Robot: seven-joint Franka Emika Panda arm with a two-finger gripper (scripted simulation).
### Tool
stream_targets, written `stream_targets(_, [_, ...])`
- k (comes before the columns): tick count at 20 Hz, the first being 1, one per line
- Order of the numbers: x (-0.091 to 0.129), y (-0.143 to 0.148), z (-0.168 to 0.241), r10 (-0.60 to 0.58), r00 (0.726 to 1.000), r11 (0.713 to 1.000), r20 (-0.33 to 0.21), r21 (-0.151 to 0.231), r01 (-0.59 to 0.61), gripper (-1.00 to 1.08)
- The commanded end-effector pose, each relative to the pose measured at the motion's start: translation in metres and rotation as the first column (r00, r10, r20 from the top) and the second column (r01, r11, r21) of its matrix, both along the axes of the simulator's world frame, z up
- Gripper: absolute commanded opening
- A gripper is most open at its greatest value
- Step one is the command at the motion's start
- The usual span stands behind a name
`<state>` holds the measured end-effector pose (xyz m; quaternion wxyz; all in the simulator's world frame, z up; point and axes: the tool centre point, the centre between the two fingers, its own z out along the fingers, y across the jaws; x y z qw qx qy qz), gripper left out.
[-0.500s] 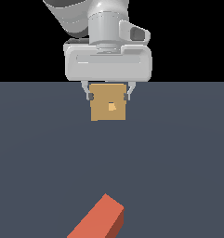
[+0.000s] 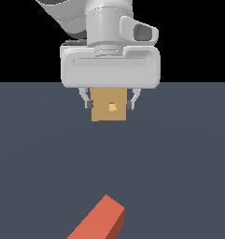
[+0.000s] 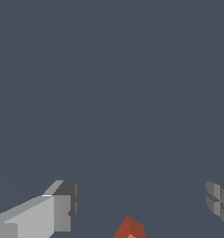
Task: Insert the peg into the horizontal hole in a box.
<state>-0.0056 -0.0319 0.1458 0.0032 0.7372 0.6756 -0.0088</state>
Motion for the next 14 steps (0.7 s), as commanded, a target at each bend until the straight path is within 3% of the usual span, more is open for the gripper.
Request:
stream_targets(1, [-0.001, -0.031, -0.009, -0.064, 0.998, 0.998, 0.001, 0.000, 0.064, 1.00])
stream_targets(5, [-0.010, -0.096, -0.028, -0.200, 0.980, 0.980, 0.005, 0.002, 0.200, 1.00])
stream_targets(9, [-0.030, -0.166, -0.049, -0.349, 0.937, 0.937, 0.008, 0.006, 0.349, 1.00])
stream_targets(14, [-0.056, -0.222, -0.068, -0.468, 0.884, 0.884, 0.009, 0.011, 0.468, 1.00])
